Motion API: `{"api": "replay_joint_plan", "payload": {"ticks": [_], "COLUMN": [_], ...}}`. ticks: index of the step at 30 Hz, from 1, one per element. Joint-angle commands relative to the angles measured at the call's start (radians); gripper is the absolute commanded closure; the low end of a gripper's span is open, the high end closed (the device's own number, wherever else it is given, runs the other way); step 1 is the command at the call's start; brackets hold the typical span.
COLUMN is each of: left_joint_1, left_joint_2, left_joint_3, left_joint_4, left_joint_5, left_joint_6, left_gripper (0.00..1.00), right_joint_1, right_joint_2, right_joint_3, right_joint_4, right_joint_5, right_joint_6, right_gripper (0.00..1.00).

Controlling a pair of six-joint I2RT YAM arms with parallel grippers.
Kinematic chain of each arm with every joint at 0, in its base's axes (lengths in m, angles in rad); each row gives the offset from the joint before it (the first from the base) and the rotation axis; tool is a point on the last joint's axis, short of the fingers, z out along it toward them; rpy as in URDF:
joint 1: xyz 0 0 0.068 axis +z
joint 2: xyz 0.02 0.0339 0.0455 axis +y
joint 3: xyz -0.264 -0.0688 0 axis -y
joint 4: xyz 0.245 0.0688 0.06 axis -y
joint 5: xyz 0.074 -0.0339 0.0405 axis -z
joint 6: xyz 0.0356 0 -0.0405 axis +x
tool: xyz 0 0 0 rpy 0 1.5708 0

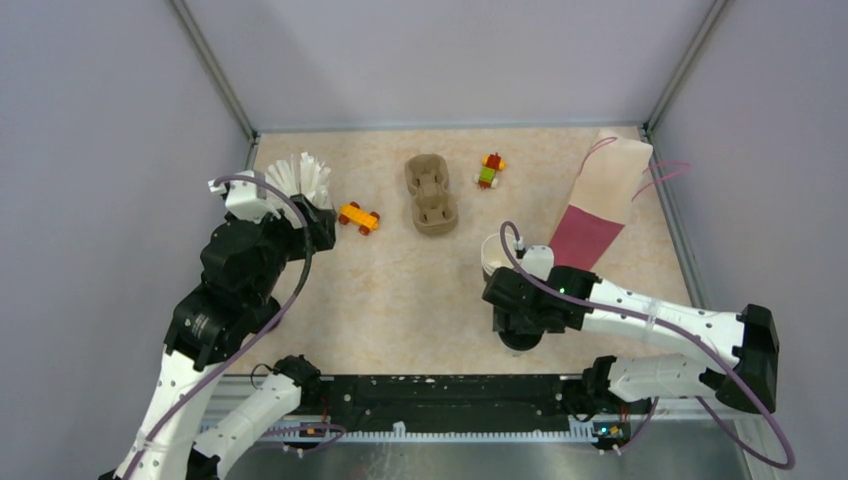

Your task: Pack the takeout coffee

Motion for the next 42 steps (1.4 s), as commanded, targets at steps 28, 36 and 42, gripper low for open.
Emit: {"api": "replay_joint_plan", "payload": {"ticks": [28,36,42], "left_joint_1": [-0.003,-0.003,-0.003], "left_joint_2": [0.086,0.140,0.140], "left_joint_3": [0.063,0.099,0.091], "left_joint_4": [-0.062,-0.132,-0.141], "left_joint_5": [0.011,0.155,0.216], "left_joint_6": [-0.039,-0.045,-0.099], "left_gripper": [0.01,0.01,0.01], "right_joint_1": [-0.020,-0.294,-0.568], "right_joint_2": [0.134,0.251,0.305], "right_joint_3": [0.515,0.937,1.085], "right_joint_4": [-0.143,-0.190,-0.188], "right_joint_5": [0.060,0.106,0.092], "right_joint_6": [-0.201,-0.468,-0.661], "right_gripper": [0.14,0.23,0.34]}}
